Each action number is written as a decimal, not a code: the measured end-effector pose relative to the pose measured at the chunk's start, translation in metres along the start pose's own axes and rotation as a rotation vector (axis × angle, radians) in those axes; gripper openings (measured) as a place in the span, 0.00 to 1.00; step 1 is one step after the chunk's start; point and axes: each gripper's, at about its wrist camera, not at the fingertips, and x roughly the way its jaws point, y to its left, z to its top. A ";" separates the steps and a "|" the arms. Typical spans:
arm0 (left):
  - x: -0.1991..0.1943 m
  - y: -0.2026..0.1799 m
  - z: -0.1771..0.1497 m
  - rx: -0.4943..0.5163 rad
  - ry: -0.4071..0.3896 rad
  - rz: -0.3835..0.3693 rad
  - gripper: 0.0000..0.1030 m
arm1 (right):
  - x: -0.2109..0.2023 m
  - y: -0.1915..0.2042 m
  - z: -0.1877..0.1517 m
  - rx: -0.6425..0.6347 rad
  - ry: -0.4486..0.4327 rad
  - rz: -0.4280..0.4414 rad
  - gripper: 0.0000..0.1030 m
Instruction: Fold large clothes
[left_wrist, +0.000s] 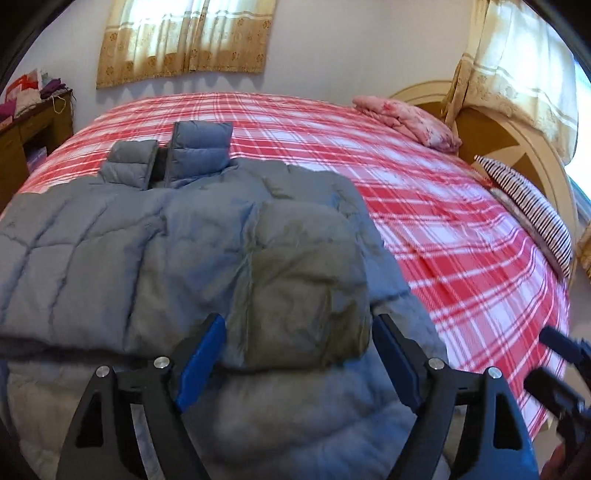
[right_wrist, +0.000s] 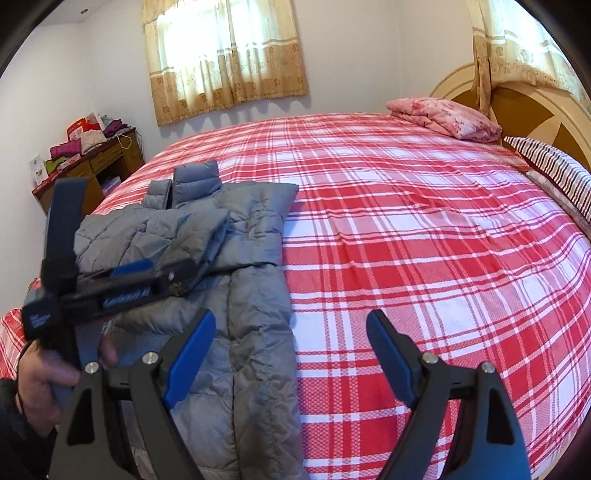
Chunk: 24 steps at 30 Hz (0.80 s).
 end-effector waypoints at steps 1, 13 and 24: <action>-0.005 -0.001 -0.004 0.007 0.000 -0.001 0.80 | -0.001 -0.001 0.001 0.002 -0.002 0.000 0.83; -0.083 0.085 0.008 -0.132 -0.130 0.301 0.80 | 0.027 0.050 0.057 -0.107 -0.036 0.134 0.49; -0.039 0.174 0.063 -0.201 -0.106 0.544 0.80 | 0.130 0.100 0.071 -0.170 0.123 0.169 0.40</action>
